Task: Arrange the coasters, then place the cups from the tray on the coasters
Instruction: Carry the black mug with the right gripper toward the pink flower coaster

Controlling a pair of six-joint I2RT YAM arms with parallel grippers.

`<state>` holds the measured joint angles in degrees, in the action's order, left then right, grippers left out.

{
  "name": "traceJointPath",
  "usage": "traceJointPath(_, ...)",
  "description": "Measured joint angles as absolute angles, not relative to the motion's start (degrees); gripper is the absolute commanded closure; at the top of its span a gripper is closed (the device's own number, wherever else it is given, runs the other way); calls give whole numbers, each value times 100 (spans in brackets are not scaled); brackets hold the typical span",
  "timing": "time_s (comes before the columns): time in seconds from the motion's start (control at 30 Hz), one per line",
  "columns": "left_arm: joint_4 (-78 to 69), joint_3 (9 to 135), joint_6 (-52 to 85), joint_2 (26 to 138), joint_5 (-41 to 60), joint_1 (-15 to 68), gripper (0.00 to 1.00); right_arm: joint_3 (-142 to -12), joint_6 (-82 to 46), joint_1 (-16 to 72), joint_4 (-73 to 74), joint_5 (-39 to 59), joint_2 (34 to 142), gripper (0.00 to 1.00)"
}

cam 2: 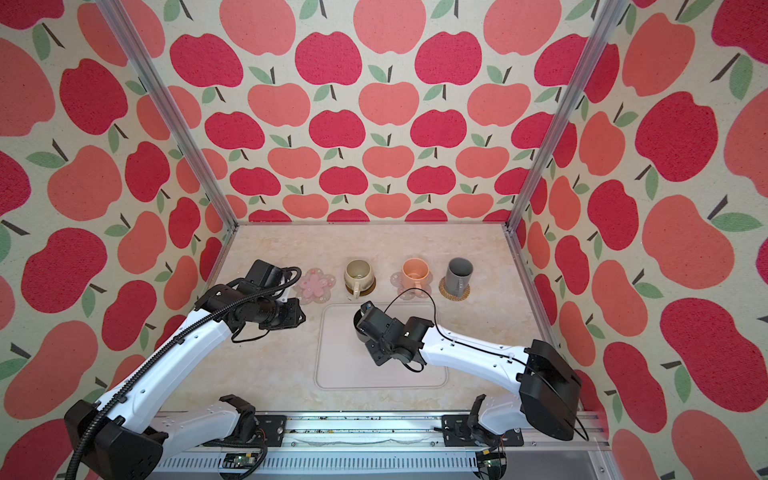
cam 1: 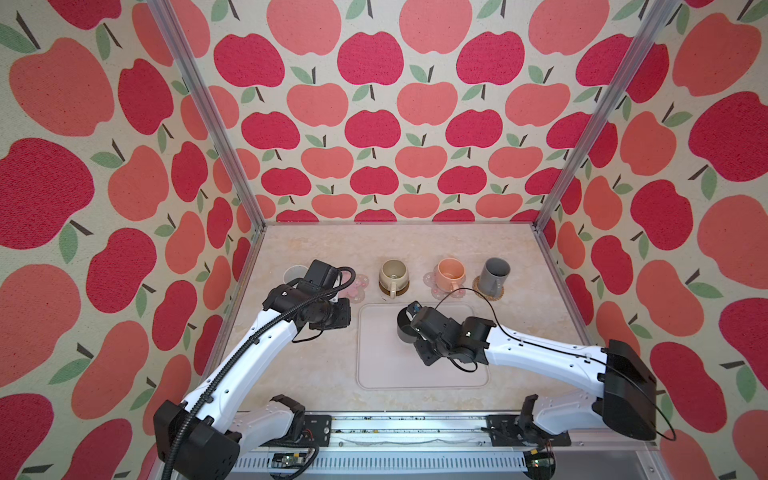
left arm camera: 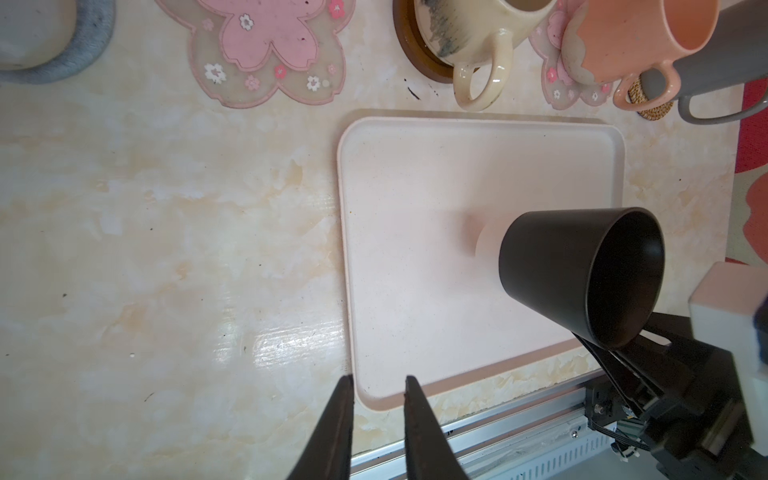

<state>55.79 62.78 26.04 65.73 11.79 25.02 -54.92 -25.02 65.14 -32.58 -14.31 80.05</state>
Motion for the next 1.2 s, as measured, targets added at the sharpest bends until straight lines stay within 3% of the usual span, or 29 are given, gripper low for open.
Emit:
traceJointPath(0.5, 5548, 6112, 2322, 6453, 1474, 707, 76, -7349, -2379, 6514, -3286, -1328, 9435, 100)
traceJointPath(1.2, 5400, 6195, 2141, 6532, 1833, -207, 75, -10398, -2794, 6394, -4198, -1332, 11736, 100)
